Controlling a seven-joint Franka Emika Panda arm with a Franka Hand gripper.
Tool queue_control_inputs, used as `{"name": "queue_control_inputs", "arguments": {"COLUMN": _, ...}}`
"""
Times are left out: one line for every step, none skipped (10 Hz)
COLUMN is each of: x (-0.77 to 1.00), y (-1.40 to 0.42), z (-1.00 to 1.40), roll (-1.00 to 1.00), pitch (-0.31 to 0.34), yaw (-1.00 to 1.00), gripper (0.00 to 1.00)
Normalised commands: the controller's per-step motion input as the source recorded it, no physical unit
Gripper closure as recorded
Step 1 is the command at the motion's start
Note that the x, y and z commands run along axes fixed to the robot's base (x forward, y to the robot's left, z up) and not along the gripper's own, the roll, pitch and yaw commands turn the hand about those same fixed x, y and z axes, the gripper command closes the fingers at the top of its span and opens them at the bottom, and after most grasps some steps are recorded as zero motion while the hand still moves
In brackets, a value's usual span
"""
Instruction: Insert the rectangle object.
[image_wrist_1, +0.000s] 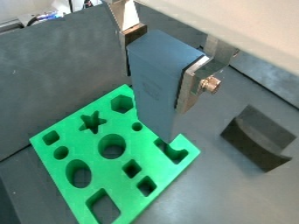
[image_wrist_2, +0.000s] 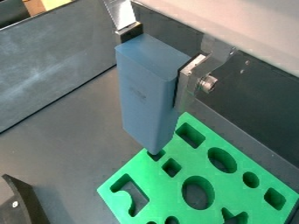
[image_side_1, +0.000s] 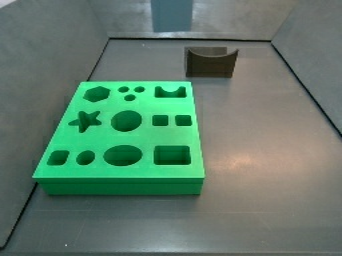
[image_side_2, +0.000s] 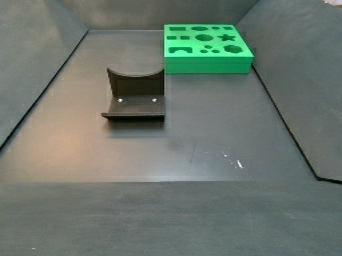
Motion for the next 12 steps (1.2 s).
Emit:
{"name": "queue_control_inputs", "arguments": {"x": 0.04, "y": -0.52, "z": -1.00, "roll": 0.01, "pitch": -0.036, "yaw": -0.09, "gripper": 1.00}}
{"name": "queue_control_inputs", "arguments": {"x": 0.05, "y": -0.55, "z": -1.00, "roll": 0.00, "pitch": -0.041, "yaw": -0.09, "gripper": 1.00}}
{"name": "queue_control_inputs", "arguments": {"x": 0.08, "y": -0.58, "z": -1.00, "roll": 0.00, "pitch": -0.040, "yaw": -0.09, "gripper": 1.00}}
{"name": "queue_control_inputs", "arguments": {"x": 0.06, "y": -0.48, "z": -0.99, "roll": -0.03, "pitch": -0.020, "yaw": -0.09, "gripper": 1.00}}
{"name": "queue_control_inputs", "arguments": {"x": 0.00, "y": -0.40, "z": -0.83, "roll": -0.11, "pitch": -0.013, "yaw": -0.11, "gripper": 1.00}}
{"name": "queue_control_inputs", "arguments": {"x": 0.00, "y": -0.35, "z": -0.83, "roll": -0.10, "pitch": -0.053, "yaw": -0.20, "gripper": 1.00}}
{"name": "queue_control_inputs", "arguments": {"x": 0.00, "y": -0.32, "z": -0.80, "roll": -0.07, "pitch": -0.107, "yaw": -0.27, "gripper": 1.00}}
{"name": "queue_control_inputs", "arguments": {"x": 0.00, "y": -0.28, "z": -0.77, "roll": -0.07, "pitch": -0.141, "yaw": -0.23, "gripper": 1.00}}
{"name": "queue_control_inputs", "arguments": {"x": 0.00, "y": -0.18, "z": -0.63, "roll": -0.08, "pitch": -0.086, "yaw": -0.15, "gripper": 1.00}}
{"name": "queue_control_inputs", "arguments": {"x": 0.03, "y": -0.15, "z": -0.48, "roll": -0.10, "pitch": -0.036, "yaw": -0.12, "gripper": 1.00}}
{"name": "queue_control_inputs", "arguments": {"x": 0.06, "y": -0.11, "z": -0.31, "roll": -0.07, "pitch": 0.000, "yaw": -0.08, "gripper": 1.00}}
{"name": "queue_control_inputs", "arguments": {"x": 0.08, "y": -0.11, "z": -0.29, "roll": -0.08, "pitch": 0.000, "yaw": -0.07, "gripper": 1.00}}
